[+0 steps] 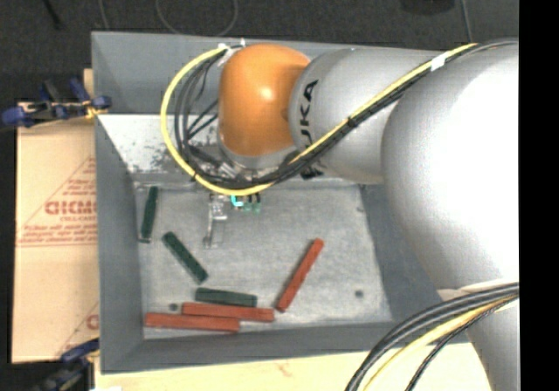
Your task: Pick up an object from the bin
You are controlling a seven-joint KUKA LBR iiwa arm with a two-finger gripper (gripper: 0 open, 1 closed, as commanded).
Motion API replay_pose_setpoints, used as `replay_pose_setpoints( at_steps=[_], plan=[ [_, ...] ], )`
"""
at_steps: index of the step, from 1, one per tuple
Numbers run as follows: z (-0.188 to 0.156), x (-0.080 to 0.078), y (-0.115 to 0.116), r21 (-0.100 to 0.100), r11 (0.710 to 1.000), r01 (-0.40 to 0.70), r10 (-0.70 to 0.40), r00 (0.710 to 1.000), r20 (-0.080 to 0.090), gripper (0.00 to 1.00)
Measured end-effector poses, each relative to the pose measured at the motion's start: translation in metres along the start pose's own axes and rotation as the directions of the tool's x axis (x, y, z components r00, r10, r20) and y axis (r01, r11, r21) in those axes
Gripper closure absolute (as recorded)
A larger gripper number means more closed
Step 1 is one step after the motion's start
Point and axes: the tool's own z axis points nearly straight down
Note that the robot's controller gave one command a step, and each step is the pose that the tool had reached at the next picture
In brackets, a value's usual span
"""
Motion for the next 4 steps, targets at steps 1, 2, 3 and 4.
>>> replay_pose_setpoints(
  at_steps=[1, 2, 3, 4],
  plan=[
    [0.06, 0.044, 0.047, -0.001, 0.976, -0.217, 0.217, 0.976, 0.001, 0.0],
    [0.027, 0.048, 0.024, -0.001, 0.932, -0.363, 0.363, 0.932, 0.006, 0.0],
    [0.029, 0.059, 0.04, 0.001, 0.908, -0.419, 0.419, 0.908, 0.001, 0.0],
    [0.059, 0.06, 0.035, 0.002, 0.825, -0.565, 0.565, 0.825, 0.0, 0.0]
  ],
)
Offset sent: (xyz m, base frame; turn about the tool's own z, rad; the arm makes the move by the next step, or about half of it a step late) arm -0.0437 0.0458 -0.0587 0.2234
